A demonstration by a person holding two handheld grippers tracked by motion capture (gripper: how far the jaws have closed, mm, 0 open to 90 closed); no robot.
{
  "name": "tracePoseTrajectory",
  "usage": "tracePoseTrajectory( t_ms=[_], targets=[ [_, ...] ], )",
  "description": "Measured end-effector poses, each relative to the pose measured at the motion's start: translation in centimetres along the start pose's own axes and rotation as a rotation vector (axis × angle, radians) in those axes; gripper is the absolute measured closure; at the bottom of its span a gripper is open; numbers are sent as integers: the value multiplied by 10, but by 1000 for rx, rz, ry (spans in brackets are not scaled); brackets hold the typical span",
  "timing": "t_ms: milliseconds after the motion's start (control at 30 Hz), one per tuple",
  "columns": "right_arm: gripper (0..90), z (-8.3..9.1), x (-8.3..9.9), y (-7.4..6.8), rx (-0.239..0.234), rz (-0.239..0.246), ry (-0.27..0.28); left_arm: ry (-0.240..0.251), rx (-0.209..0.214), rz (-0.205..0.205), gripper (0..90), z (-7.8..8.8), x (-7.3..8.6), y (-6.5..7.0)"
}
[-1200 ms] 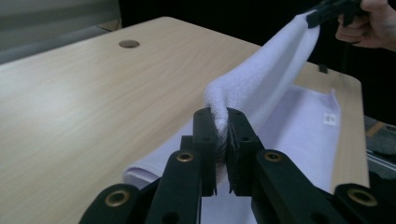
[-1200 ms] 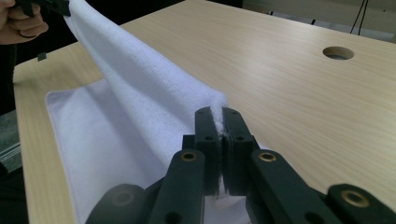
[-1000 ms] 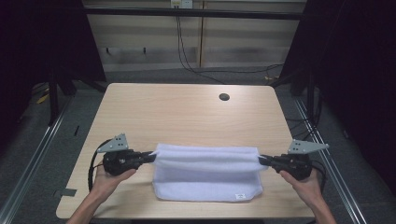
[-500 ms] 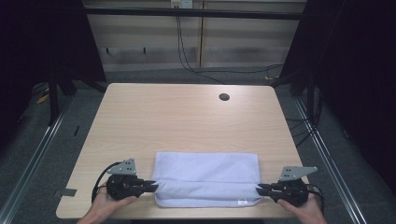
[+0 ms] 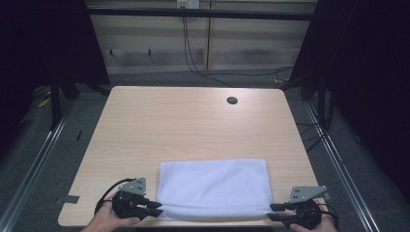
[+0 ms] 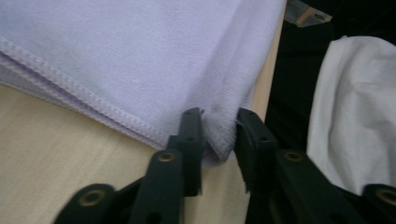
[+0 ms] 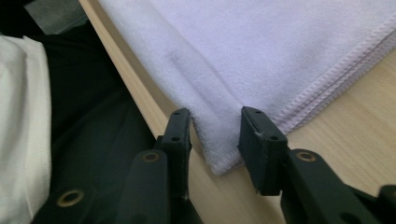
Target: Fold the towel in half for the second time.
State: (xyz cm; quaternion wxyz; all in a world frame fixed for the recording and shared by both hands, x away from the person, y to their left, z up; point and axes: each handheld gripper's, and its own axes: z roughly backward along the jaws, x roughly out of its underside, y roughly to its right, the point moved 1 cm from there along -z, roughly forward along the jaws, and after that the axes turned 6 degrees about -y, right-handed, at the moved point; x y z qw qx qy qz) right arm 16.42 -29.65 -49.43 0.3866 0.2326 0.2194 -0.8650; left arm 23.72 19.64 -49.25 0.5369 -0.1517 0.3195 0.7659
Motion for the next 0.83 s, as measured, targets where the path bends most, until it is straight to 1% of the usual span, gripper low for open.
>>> tracePoseTrajectory(
  t_ms=[33,67,100,133,167,233,267,300,367,400,433,467,500,533,567,600,633,667,700,733,767,800,833],
  targets=[
    [565,1,0,0,-7,-2,9,18,-12,8,646,1,0,1],
    [543,2,0,1,-17,-15,22,34,-18,5,613,5,-1,0],
    [524,4,0,2,-13,-21,42,72,-8,17,581,8,-1,0],
    [500,6,0,3,-7,-32,68,118,-1,44,549,13,-1,-1],
    [485,9,0,5,3,-48,98,155,-3,65,515,18,-1,-4],
    [477,14,-2,11,9,-84,159,233,-21,127,464,27,-1,-11],
    [452,16,-3,15,26,-107,184,274,-30,157,454,31,-1,-16],
    [435,18,-5,20,47,-136,207,302,-57,184,449,35,-2,-21],
    [419,21,-10,29,97,-179,243,340,-142,241,418,42,-3,-32],
    [410,23,-13,33,121,-193,258,365,-176,270,402,45,-4,-38],
    [401,24,-16,38,148,-207,274,380,-214,288,401,48,-5,-44],
    [394,26,-19,43,166,-219,293,395,-237,305,399,50,-5,-50],
    [382,27,-23,48,176,-224,310,413,-250,327,392,52,-6,-56],
    [375,27,-26,53,186,-228,322,429,-253,346,388,54,-6,-61],
    [372,26,-28,59,209,-226,333,447,-253,364,388,53,-6,-65],
    [352,24,-28,65,245,-240,352,453,-271,373,388,53,-5,-66],
    [339,21,-27,71,251,-267,376,459,-279,374,380,52,-4,-67],
    [324,20,-26,74,254,-278,367,451,-303,370,360,52,-3,-68],
    [320,19,-23,75,282,-276,353,440,-340,369,335,51,-2,-69],
    [319,18,-20,75,306,-282,356,426,-352,366,318,50,-2,-71],
    [304,19,-17,76,312,-291,359,416,-349,360,316,49,-1,-73],
    [294,21,-16,76,328,-293,356,420,-343,361,316,48,-1,-73],
    [293,23,-14,75,353,-299,369,416,-342,357,301,47,0,-73]
  ],
)
